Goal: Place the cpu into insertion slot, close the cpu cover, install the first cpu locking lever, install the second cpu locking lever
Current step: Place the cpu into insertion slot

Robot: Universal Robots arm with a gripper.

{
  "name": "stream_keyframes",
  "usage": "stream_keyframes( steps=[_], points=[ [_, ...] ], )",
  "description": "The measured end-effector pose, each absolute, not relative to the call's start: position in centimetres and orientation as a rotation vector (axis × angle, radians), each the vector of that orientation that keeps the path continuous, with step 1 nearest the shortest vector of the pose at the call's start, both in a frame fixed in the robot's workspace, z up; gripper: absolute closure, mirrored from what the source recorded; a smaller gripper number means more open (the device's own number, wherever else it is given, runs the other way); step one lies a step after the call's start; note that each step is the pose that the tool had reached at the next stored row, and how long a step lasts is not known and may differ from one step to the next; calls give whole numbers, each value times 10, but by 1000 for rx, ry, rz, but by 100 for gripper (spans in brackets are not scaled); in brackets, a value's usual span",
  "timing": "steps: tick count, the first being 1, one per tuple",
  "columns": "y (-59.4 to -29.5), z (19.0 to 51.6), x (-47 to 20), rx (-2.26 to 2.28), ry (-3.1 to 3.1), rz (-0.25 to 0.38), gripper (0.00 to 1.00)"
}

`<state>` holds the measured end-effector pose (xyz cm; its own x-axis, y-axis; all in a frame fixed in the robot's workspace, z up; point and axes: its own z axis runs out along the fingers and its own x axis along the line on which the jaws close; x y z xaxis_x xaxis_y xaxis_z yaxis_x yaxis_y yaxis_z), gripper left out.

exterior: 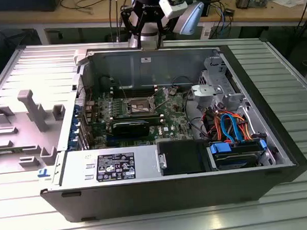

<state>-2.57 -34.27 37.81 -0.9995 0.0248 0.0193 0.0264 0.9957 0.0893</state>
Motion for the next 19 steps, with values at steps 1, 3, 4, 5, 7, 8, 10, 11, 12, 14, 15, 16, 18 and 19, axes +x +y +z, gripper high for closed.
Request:
stream_keyframes(
  steps=[1,3,4,5,7,8,10,11,12,14,15,16,18,19],
  points=[
    [-343,378,-26,-40,-3120,-140,45],
    [-343,378,-26,-40,-3120,-140,45],
    [-343,378,-26,-40,-3120,-140,45],
    [-343,378,-26,-40,-3120,-140,45],
    [-344,378,-26,-40,-3120,-140,45],
    [-345,378,-26,-40,-3120,-140,45],
    [-348,378,-26,-40,-3120,-140,45],
    [-349,378,-26,-40,-3120,-140,45],
    [-349,378,-26,-40,-3120,-140,45],
    [-349,378,-26,-40,-3120,-140,45],
    [-349,378,-26,-40,-3120,-140,45],
    [-349,378,-26,-40,-3120,-140,45],
    [-349,378,-26,-43,-3120,-140,45],
    [-349,378,-26,-59,-3120,-140,45]
  ],
)
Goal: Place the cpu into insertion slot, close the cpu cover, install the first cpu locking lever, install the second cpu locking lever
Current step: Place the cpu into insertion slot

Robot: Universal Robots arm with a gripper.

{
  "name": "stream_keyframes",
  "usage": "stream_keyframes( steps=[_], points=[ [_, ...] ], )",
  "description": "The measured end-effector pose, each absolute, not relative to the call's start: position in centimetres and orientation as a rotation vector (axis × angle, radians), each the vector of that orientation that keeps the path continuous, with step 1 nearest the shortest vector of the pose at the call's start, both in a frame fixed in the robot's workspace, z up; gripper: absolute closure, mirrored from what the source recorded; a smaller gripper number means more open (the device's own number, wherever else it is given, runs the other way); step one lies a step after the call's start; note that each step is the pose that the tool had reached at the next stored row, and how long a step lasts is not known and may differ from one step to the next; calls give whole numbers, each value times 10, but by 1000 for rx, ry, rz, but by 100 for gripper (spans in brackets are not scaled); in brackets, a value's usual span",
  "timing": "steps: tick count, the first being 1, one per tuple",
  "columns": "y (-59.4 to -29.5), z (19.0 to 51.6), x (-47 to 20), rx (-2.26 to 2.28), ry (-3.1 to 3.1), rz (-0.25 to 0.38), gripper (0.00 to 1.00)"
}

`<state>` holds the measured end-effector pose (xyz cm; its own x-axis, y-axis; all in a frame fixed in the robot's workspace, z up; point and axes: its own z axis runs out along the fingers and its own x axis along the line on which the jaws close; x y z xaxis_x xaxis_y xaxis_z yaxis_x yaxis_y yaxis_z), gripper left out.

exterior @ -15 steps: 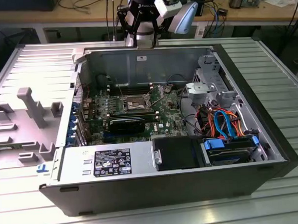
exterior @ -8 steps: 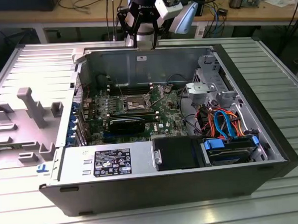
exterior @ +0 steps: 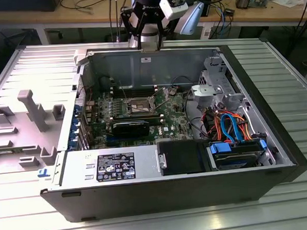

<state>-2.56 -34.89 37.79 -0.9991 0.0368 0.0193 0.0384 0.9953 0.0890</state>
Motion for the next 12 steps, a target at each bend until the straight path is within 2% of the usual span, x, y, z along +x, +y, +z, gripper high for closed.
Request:
stream_keyframes(
  steps=[12],
  points=[
    [-349,377,-26,-246,-3117,-138,45]
  ],
)
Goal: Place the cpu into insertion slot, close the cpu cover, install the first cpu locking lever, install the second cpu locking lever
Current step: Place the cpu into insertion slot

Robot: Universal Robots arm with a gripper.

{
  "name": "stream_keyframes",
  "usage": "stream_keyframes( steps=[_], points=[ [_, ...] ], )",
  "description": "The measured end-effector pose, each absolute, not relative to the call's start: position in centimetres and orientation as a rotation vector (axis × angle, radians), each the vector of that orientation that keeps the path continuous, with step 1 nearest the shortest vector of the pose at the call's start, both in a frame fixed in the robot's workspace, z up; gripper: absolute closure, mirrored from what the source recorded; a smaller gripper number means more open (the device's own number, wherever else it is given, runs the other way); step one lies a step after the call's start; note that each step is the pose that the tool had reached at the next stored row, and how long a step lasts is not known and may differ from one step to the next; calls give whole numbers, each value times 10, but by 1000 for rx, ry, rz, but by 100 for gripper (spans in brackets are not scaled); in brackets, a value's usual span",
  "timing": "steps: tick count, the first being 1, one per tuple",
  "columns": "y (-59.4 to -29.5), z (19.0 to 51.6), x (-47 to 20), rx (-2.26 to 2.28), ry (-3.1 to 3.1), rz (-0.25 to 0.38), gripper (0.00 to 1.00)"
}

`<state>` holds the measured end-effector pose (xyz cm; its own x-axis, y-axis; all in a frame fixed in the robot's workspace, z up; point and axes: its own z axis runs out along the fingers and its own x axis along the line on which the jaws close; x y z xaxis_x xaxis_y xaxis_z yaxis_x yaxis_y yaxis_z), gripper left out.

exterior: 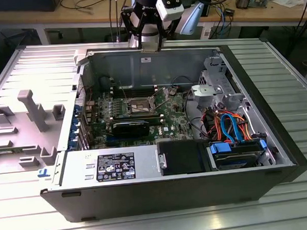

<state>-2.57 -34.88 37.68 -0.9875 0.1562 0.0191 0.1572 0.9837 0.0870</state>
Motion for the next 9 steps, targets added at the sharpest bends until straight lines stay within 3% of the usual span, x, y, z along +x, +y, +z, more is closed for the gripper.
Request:
stream_keyframes(
  steps=[9],
  points=[
    [-349,376,-26,-369,-3108,-137,45]
  ],
)
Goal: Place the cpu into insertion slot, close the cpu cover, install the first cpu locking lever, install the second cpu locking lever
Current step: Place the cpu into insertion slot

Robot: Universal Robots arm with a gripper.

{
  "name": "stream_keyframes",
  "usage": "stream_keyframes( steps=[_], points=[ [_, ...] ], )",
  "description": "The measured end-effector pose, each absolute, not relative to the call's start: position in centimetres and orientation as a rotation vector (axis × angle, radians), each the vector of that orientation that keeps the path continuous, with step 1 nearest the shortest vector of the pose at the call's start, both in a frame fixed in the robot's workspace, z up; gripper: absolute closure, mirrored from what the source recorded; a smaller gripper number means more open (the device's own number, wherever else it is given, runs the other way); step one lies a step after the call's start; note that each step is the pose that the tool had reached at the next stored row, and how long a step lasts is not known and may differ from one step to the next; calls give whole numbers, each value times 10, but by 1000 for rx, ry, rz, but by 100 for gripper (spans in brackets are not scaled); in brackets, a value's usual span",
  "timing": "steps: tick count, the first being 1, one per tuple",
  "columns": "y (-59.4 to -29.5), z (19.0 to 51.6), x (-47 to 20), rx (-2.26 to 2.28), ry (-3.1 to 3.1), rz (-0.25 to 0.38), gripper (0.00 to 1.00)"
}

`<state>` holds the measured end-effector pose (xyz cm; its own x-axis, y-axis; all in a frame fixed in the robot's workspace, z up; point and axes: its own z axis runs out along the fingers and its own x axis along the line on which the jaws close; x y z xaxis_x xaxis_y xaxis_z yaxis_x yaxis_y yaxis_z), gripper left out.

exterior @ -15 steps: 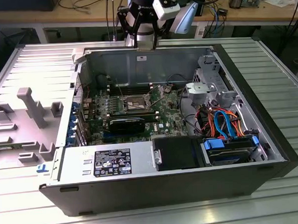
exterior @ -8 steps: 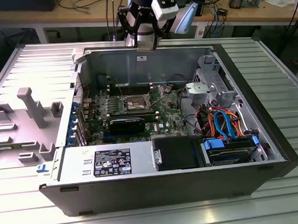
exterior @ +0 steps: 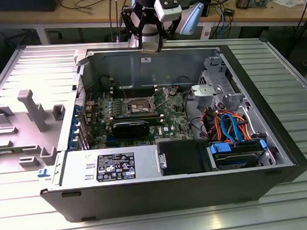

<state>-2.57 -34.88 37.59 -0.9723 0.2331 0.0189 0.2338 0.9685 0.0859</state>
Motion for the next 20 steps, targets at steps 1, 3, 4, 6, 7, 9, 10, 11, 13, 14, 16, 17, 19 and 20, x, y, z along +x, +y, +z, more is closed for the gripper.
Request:
stream_keyframes(
  steps=[1,3,4,6,7,9,10,11,13,14,16,17,19,20],
  points=[
    [-349,376,-26,-392,-3106,-137,45],
    [-349,375,-26,-482,-3096,-136,45],
    [-349,375,-26,-524,-3090,-136,45],
    [-349,375,-26,-556,-3086,-136,45],
    [-349,375,-26,-556,-3086,-136,45],
    [-349,374,-26,-564,-3084,-136,45],
    [-349,374,-26,-589,-3081,-136,45],
    [-349,374,-26,-604,-3078,-137,45],
    [-349,374,-26,-606,-3078,-137,45],
    [-349,374,-26,-606,-3078,-136,45],
    [-349,374,-26,-606,-3078,-137,45],
    [-349,374,-26,-606,-3078,-136,45],
    [-349,374,-26,-606,-3078,-137,45],
    [-349,374,-26,-608,-3077,-136,45]
  ],
)
